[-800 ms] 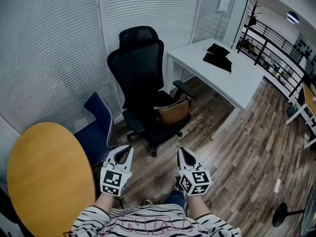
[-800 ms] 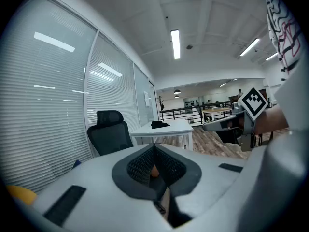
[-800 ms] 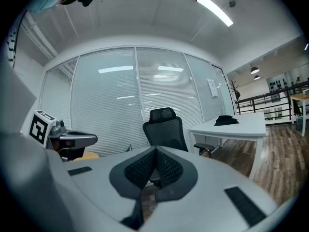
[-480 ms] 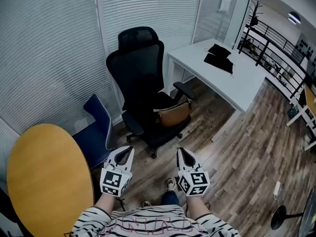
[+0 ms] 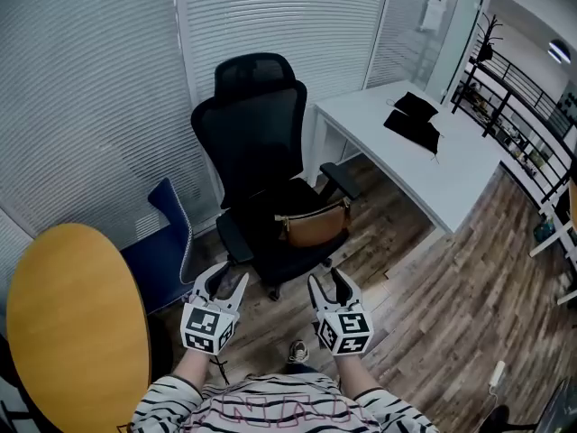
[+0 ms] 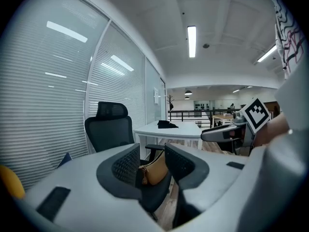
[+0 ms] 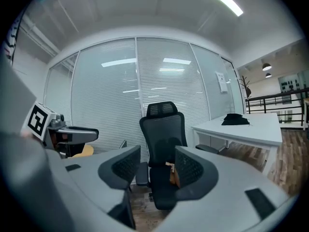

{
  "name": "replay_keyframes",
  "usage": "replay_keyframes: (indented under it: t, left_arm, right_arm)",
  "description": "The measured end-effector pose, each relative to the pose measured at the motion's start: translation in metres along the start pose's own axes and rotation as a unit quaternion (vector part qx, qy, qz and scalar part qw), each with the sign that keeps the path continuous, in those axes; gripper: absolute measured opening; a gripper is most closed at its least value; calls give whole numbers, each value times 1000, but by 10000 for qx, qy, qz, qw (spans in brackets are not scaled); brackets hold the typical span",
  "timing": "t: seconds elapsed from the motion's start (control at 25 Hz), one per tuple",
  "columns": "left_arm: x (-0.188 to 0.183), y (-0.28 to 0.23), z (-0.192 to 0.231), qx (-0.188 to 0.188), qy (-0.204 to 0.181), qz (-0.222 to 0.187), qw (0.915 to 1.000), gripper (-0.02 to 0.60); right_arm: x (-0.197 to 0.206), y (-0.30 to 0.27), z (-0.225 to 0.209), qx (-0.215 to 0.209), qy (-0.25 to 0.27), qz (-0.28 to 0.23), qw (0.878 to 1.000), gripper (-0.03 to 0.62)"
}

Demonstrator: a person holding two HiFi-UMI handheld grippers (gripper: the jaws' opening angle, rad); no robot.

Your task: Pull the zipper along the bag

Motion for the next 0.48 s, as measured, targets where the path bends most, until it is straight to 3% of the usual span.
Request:
replay_keyframes:
  t: [0.28,0.48]
  left_arm:
    - [2,-64,-6,-409,258,62,9988,204]
    - [14,-96,-11,-693,433,138,9966,215]
  right_arm:
    - [11,-36,-58,-330,124,150,9993,215]
    - [23,-57,-84,-659,245,261,9972,215]
Point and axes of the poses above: the fingertips, and each gripper's own axes: y backward along the fingers, z to its left, x out of its underside, the point moved 3 cm from there along y, backward along the fingers, and after that the axes turned 13 degrees about y, right-handed, at the moved point
